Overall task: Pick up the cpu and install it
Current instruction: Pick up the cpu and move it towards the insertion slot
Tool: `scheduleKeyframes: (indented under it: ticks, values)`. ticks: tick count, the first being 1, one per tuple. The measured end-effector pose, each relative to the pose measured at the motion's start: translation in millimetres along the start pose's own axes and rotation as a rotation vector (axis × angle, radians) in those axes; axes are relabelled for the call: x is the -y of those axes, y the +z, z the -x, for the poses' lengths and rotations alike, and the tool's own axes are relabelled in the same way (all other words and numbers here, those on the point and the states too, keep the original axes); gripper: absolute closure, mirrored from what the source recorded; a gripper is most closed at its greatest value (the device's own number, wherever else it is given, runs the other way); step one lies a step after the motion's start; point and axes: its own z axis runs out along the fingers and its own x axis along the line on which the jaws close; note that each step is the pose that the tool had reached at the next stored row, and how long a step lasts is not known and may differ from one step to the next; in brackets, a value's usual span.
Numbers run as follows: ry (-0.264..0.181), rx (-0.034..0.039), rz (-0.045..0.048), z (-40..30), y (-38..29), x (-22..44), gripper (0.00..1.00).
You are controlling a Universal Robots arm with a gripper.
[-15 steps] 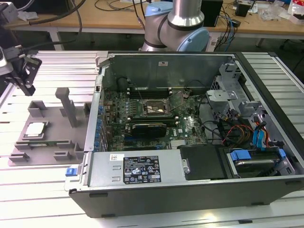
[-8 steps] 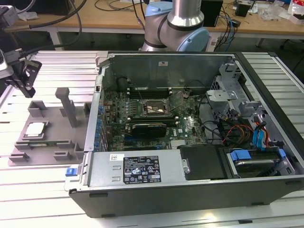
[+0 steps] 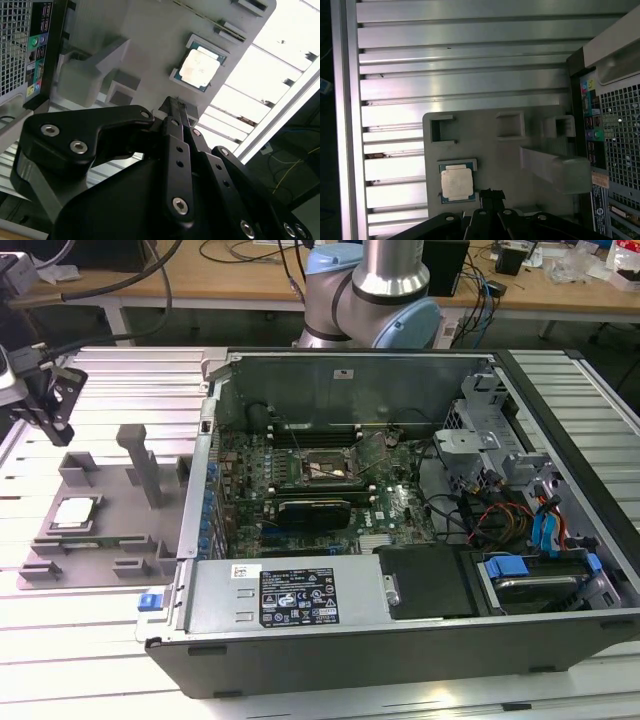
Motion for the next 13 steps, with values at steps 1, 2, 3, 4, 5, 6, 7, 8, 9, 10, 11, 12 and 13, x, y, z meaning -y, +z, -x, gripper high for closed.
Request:
scheduleKeyframes:
  ticks: [1,2,3,4,5,6,7,8,9,10,11,12,13]
  values:
    - [0.0,0.0002,0.0001,-0.9,0.2,0.1,0.89]
    - [0.0,0.0,0.0,-2.0,0.3,0.1,0.89]
    - [0.0,0.0,0.0,-3.2,0.7,0.2,0.89]
    - [0.0,0.0,0.0,-4.5,1.3,0.3,0.89]
    - [0.0,0.0,0.0,-5.4,1.7,0.4,0.89]
    - [0.0,0.0001,0.0,-6.0,2.0,0.5,0.89]
    - [0.0,0.0002,0.0001,-6.9,2.5,0.5,0.89]
    - [0.0,0.0001,0.0,-8.9,3.2,0.7,0.89]
    - [0.0,0.0001,0.0001,-10.2,3.7,0.8,0.89]
    - [0.0,0.0,0.0,-11.5,4.1,0.9,0.89]
    - [0.0,0.0001,0.0,-12.7,4.5,1.0,0.89]
    - [0.0,0.0,0.0,-13.7,4.8,1.0,0.89]
    - [0.0,0.0001,0.0,-14.4,5.2,1.1,0.89]
